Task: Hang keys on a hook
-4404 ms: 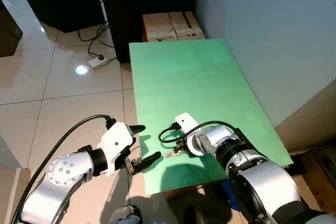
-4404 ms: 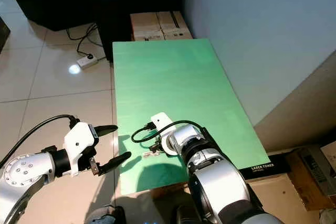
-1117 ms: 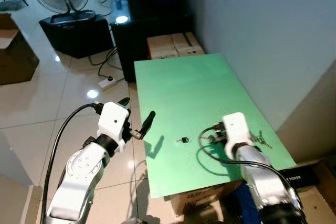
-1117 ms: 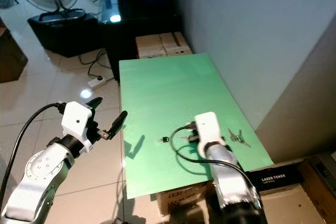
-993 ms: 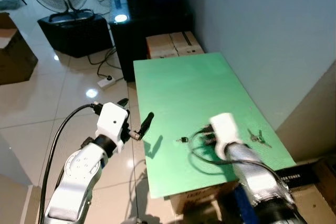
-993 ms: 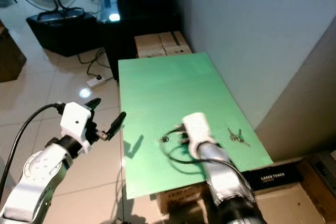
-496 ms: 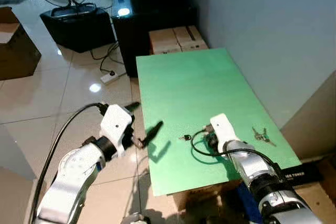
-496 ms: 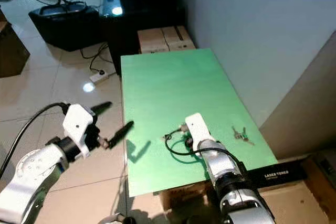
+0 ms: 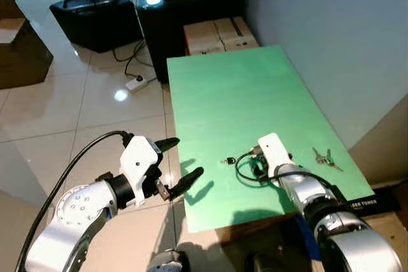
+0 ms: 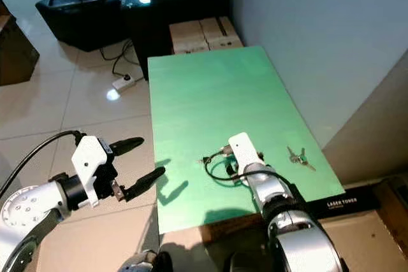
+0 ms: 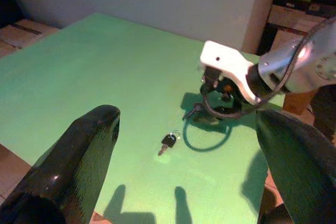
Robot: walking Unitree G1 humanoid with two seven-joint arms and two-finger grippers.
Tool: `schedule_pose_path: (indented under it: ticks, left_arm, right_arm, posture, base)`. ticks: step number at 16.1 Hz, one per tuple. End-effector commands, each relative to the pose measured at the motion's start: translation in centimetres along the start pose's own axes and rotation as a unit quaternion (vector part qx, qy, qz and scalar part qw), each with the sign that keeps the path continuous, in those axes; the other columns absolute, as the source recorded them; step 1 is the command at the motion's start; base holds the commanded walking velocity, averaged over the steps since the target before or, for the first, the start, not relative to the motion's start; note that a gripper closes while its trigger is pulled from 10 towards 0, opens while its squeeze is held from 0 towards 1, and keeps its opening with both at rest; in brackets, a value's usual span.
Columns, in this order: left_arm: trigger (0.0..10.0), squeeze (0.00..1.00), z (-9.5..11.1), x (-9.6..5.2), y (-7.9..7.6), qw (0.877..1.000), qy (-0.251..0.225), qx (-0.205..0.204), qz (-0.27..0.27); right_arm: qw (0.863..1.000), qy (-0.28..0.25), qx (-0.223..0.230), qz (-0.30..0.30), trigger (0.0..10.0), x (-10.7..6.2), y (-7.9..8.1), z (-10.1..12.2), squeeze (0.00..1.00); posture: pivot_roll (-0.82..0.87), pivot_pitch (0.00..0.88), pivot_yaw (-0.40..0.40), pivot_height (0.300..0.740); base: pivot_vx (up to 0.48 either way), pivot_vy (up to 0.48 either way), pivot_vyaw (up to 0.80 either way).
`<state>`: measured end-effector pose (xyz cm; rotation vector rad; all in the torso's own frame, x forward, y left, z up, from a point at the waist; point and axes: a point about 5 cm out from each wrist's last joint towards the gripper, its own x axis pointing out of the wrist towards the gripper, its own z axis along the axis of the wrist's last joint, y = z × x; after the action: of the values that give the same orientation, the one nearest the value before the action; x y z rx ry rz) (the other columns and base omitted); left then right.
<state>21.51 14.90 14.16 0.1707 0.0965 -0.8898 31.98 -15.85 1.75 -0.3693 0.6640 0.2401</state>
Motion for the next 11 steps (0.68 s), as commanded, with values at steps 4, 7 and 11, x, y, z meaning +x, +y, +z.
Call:
schedule_pose_path:
  ticks: [4,7,11]
  left_arm:
    - [10.0,0.00,0.5,-1.1,0.3,1.000,0.011,0.011,-0.003]
    - [10.0,0.00,0.7,-1.5,0.3,1.000,0.016,0.013,-0.001]
    - [10.0,0.00,0.7,-1.6,0.1,1.000,0.018,0.012,-0.003]
  right_arm:
    - [0.998,-0.039,0.040,-0.012,10.0,0.1,-0.4,0.9,0.00]
    - [0.998,-0.043,0.035,-0.008,10.0,0.2,-0.2,1.2,0.00]
    - [1.000,-0.017,0.024,0.001,10.0,0.3,0.3,0.5,0.00]
  posture:
    - [0.14,0.186,0.105,0.740]
    - [0.15,0.181,0.105,0.740]
    - [0.15,0.171,0.098,0.740]
  base:
    - [0.000,0.000,0.00]
    - [0.000,0.000,0.00]
    - [0.000,0.000,0.00]
